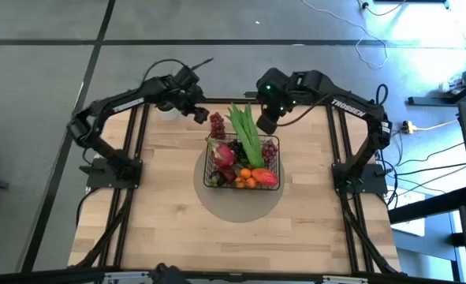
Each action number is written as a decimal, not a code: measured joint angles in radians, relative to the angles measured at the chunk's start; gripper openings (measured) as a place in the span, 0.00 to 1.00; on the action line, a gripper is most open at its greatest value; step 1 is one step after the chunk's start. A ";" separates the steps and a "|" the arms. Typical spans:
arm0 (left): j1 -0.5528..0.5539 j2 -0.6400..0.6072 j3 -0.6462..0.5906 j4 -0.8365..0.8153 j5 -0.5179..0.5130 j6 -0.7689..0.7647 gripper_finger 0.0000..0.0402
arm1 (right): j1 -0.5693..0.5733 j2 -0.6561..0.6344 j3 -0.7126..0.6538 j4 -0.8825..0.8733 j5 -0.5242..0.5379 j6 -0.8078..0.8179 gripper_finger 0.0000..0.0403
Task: Build produce basket
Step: Put the red grapes into the black wire basket
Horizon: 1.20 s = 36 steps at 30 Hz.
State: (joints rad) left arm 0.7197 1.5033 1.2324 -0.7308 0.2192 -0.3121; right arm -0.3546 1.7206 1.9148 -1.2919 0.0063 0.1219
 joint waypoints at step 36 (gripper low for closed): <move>-0.099 0.340 0.000 0.309 -0.206 -0.077 0.74 | -0.114 0.000 0.016 0.000 0.000 0.058 0.25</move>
State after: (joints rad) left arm 0.6202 1.8435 1.2327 -0.4216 0.0127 -0.3887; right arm -0.4682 1.7206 1.9308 -1.2915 0.0063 0.1798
